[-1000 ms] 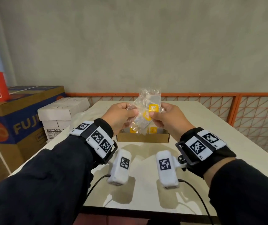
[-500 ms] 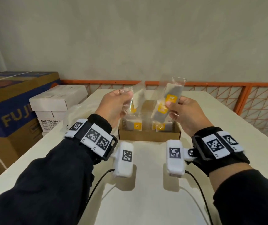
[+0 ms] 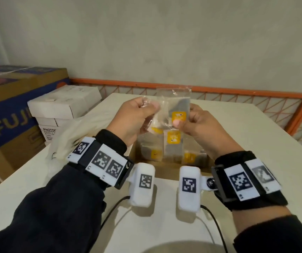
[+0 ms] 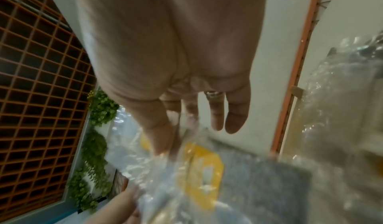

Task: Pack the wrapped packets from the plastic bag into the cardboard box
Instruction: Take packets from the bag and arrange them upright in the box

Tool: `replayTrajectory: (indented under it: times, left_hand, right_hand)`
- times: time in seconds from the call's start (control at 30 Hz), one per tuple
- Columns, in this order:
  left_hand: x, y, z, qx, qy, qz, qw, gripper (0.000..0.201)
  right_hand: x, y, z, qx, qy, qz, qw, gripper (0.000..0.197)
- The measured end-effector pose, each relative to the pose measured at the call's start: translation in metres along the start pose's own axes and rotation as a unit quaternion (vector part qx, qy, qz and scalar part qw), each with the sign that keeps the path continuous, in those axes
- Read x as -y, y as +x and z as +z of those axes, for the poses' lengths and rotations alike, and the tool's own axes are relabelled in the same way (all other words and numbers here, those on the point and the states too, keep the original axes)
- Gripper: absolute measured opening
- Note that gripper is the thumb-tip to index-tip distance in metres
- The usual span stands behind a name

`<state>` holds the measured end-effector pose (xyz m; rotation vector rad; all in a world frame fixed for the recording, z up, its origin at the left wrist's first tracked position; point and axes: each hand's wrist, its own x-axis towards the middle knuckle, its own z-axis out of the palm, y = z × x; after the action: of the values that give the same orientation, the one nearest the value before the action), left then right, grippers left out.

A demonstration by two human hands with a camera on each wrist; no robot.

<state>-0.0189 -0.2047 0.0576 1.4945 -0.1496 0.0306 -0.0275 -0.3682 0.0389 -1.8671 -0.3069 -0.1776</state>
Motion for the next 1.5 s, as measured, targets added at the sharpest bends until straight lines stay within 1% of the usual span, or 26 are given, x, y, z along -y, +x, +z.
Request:
replayTrajectory:
  times: [0.07,0.1,0.17,0.2,0.3,0.37,0.43,0.5,0.57,0.7,0.73,0.8,0.83,0.87,0.9,0.93,1.0,1.03,1.07,1.13,1.2,1.27,1.33,1.4,1.47,1.5]
  left_hand:
    - [0.002,0.002,0.002,0.009,0.001,-0.007,1.0,0.008]
    - [0.004,0.001,0.003,0.01,-0.009,-0.011,1.0,0.006]
    - [0.006,0.0,0.004,0.014,-0.063,-0.025,0.998,0.005]
    - [0.007,-0.001,0.004,0.03,-0.108,-0.03,0.993,0.003]
    - [0.008,-0.007,-0.001,0.118,-0.223,-0.025,0.967,0.038]
    - [0.006,-0.01,-0.001,0.182,-0.235,-0.014,0.955,0.055]
    - [0.007,-0.01,0.001,0.206,-0.221,-0.003,0.953,0.067]
    - [0.007,-0.011,0.003,0.199,-0.232,0.009,0.952,0.061]
    - [0.006,-0.011,0.004,0.177,-0.256,-0.001,0.95,0.046]
    - [0.008,-0.002,-0.001,0.09,-0.25,-0.035,0.964,0.028]
    - [0.008,0.0,-0.003,0.059,-0.243,-0.047,0.967,0.029]
    - [0.01,0.005,-0.008,-0.007,-0.237,-0.065,0.969,0.044]
    - [0.01,0.007,-0.01,-0.036,-0.235,-0.065,0.969,0.052]
    - [0.012,0.009,-0.013,-0.06,-0.231,-0.059,0.969,0.058]
    - [0.013,0.011,-0.016,-0.076,-0.221,-0.045,0.971,0.061]
    - [0.014,0.012,-0.017,-0.089,-0.201,-0.028,0.975,0.06]
    - [0.016,0.013,-0.018,-0.113,-0.146,0.0,0.983,0.045]
    - [0.017,0.013,-0.019,-0.122,-0.127,0.007,0.984,0.035]
    - [0.018,0.013,-0.019,-0.125,-0.116,0.01,0.985,0.027]
    - [0.019,0.012,-0.02,-0.129,-0.115,0.005,0.985,0.025]
    - [0.015,0.012,-0.019,-0.117,-0.16,-0.015,0.98,0.023]
    - [0.011,0.009,-0.018,-0.091,-0.204,-0.026,0.974,0.014]
    - [0.011,0.009,-0.018,-0.074,-0.176,-0.028,0.981,0.009]
    - [0.015,0.009,-0.017,-0.066,-0.114,-0.013,0.991,0.013]
    - [0.018,0.008,-0.016,-0.066,-0.079,0.003,0.995,0.002]
    - [0.019,0.008,-0.017,-0.078,-0.063,0.007,0.995,0.009]
  right_hand:
    - [-0.004,0.001,-0.001,-0.048,0.028,0.026,0.998,0.008]
    - [-0.005,0.001,-0.001,-0.058,0.051,0.043,0.996,0.009]
    - [-0.006,-0.002,0.0,-0.065,0.116,0.065,0.989,0.012]
    - [-0.006,-0.003,0.001,-0.072,0.141,0.066,0.985,0.014]
    - [-0.002,-0.003,0.004,-0.11,0.183,0.052,0.975,0.018]
    - [-0.002,-0.002,0.006,-0.135,0.203,0.04,0.969,0.019]
    - [-0.001,-0.001,0.01,-0.158,0.221,0.032,0.962,0.018]
    - [0.0,-0.001,0.014,-0.172,0.234,0.029,0.957,0.017]
    - [0.001,-0.002,0.018,-0.182,0.242,0.022,0.953,0.016]
    - [0.001,0.0,0.014,-0.25,0.218,-0.014,0.943,0.021]
    - [0.0,0.0,0.011,-0.272,0.189,-0.026,0.943,0.021]
    - [0.001,-0.001,0.007,-0.295,0.095,-0.057,0.949,0.03]
    - [0.002,-0.001,0.008,-0.29,0.046,-0.074,0.953,0.03]
    - [0.005,-0.003,0.009,-0.271,0.005,-0.09,0.958,0.022]
    - [0.009,-0.006,0.013,-0.233,-0.026,-0.101,0.967,0.016]
    - [0.013,-0.009,0.017,-0.186,-0.051,-0.112,0.975,0.02]
    - [0.013,-0.011,0.025,-0.106,-0.078,-0.127,0.983,0.029]
    - [0.011,-0.012,0.028,-0.084,-0.089,-0.13,0.984,0.029]
    - [0.011,-0.012,0.03,-0.071,-0.108,-0.135,0.982,0.026]
    - [0.01,-0.012,0.031,-0.056,-0.148,-0.149,0.976,0.021]
    - [0.01,-0.012,0.03,-0.047,-0.158,-0.158,0.974,0.019]
    - [0.011,-0.012,0.03,-0.04,-0.149,-0.148,0.977,0.018]
    - [0.011,-0.012,0.031,-0.023,-0.134,-0.133,0.982,0.017]
    - [0.012,-0.014,0.033,-0.003,-0.116,-0.114,0.987,0.018]
    - [0.011,-0.015,0.033,0.009,-0.091,-0.085,0.992,0.021]
    - [0.01,-0.016,0.032,0.006,-0.079,-0.073,0.994,0.023]
